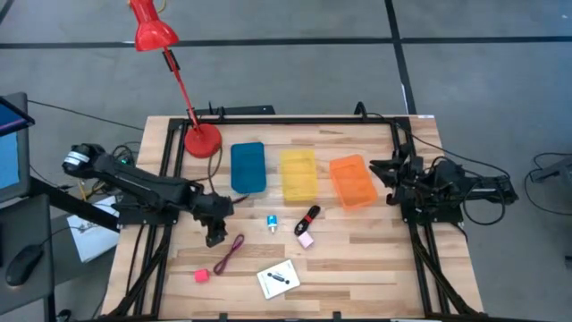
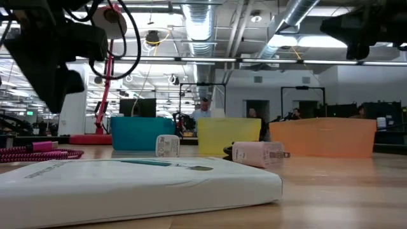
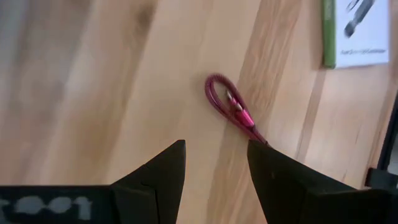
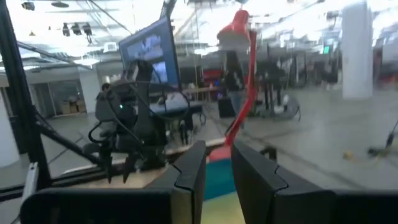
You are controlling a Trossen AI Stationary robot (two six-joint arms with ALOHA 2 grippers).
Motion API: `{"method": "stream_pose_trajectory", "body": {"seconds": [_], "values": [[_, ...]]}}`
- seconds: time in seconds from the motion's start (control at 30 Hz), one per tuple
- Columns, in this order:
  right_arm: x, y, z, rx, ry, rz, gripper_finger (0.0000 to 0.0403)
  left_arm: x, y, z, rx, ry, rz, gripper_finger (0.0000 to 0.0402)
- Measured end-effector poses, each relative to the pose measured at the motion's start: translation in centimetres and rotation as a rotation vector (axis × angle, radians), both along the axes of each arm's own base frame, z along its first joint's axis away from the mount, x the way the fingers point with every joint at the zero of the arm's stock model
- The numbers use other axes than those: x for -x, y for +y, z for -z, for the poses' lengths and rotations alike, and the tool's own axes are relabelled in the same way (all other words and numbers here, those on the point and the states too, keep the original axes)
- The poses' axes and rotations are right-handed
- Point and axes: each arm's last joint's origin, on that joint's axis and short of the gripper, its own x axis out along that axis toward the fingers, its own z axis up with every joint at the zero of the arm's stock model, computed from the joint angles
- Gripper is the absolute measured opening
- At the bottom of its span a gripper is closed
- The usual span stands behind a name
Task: Pick and place items into bin
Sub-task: Put the pink charger cable into the blue bin
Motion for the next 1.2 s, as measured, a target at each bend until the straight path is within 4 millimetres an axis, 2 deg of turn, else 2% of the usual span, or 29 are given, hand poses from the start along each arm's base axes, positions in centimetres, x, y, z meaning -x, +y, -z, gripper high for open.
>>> {"method": "stream_pose_trajectory", "body": {"seconds": [0.27, 0.6, 0.83, 1.07, 1.2], "values": [[-0.1, 0.0, 1.0, -0.089, 0.081, -0.015, 0.0070, -2.1, -2.5, 1.8, 0.095, -0.006, -0.053, 0.0162], [-0.1, 0.0, 0.9, -0.084, 0.077, -0.012, 0.0070, -2.6, -4.6, 4.6, 0.100, 0.102, -0.148, 0.0162], [-0.1, 0.0, 1.0, -0.082, 0.085, -0.013, 0.0070, -2.7, -5.2, 6.3, 0.040, 0.167, -0.216, 0.0162], [-0.1, 0.0, 1.0, -0.081, 0.085, -0.014, 0.0070, -2.9, -6.0, 6.1, -0.031, 0.147, -0.196, 0.0157], [-0.1, 0.0, 1.0, -0.081, 0.085, -0.014, 0.0070, -3.0, -6.1, 5.8, -0.077, 0.145, -0.160, 0.0125]]}}
